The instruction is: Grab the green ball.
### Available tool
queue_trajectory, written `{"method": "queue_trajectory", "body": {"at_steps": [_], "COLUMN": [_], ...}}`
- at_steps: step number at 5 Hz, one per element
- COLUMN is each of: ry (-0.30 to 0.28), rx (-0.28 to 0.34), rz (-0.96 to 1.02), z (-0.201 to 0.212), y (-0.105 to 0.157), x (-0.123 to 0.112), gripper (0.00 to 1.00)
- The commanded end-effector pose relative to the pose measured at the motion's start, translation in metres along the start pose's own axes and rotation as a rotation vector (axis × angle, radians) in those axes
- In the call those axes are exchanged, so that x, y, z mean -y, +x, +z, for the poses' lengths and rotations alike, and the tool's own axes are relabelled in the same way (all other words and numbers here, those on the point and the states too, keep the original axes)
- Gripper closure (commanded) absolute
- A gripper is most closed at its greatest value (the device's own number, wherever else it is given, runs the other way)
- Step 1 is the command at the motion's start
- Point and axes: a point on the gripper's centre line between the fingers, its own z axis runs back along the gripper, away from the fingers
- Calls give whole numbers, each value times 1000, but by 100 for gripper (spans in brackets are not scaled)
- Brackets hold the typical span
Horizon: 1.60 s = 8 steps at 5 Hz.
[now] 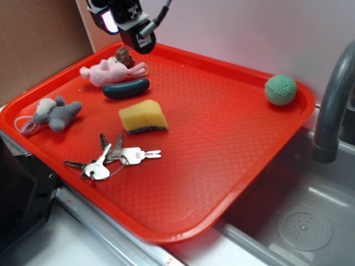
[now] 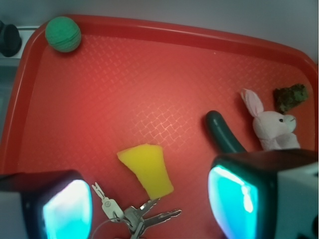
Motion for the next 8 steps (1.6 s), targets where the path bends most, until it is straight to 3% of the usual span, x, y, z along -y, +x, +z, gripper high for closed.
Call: {"method": "queue_trajectory", "body": {"at_steps": [1, 3, 4, 6, 7, 8], "ry": [-1, -6, 10, 5, -46, -107], "rx": [28, 109, 54, 52, 82, 109], "rz": [1, -199, -228, -21, 44, -18], "z": [7, -36, -70, -96, -108, -119], "y": [6, 55, 71, 97, 113, 127], "x": [3, 51, 68, 52, 56, 67], "gripper": [0, 0, 0, 0, 0, 0]}}
